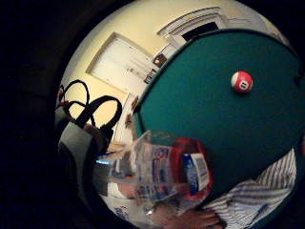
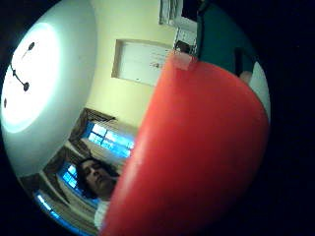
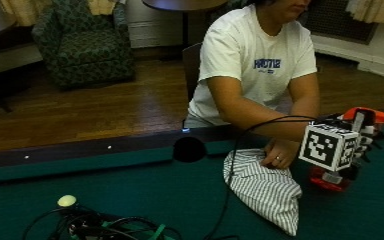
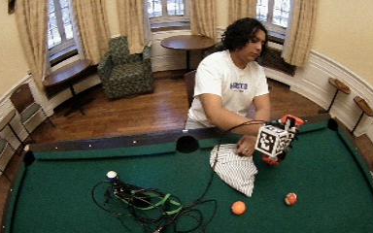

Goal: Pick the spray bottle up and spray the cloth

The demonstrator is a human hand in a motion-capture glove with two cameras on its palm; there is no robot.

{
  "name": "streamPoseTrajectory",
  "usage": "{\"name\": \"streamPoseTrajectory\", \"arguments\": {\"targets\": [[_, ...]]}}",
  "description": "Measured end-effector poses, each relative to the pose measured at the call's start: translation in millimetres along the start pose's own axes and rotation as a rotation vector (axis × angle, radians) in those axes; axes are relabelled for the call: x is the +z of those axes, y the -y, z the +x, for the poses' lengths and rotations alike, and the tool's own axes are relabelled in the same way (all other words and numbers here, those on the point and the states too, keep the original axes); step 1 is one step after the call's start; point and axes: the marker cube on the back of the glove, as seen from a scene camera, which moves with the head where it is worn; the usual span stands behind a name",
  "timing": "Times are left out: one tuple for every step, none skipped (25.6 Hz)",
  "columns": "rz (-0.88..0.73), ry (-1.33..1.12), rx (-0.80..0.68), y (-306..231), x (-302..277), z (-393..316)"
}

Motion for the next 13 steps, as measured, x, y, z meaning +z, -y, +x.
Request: {"name": "streamPoseTrajectory", "arguments": {"targets": [[0.002, -0.007, -0.006, 0.6, 3.7, 4.6], [0.004, -0.013, -0.01, 1.4, 7.0, 8.6], [0.006, -0.016, -0.014, 2.4, 9.9, 12.2], [0.007, -0.018, -0.016, 3.4, 12.6, 15.5], [0.007, -0.018, -0.017, 4.5, 15.1, 18.6], [0.006, -0.017, -0.016, 5.9, 17.3, 21.5], [0.006, -0.015, -0.013, 7.5, 19.2, 24.3], [0.007, -0.013, -0.009, 9.7, 20.5, 26.9], [0.01, -0.01, -0.004, 12.4, 21.4, 29.3], [0.014, -0.005, 0.002, 15.7, 21.8, 31.5], [0.021, 0.001, 0.008, 19.3, 22.0, 33.6], [0.029, 0.009, 0.015, 23.1, 22.0, 35.7], [0.037, 0.017, 0.021, 26.8, 22.1, 37.7]]}}
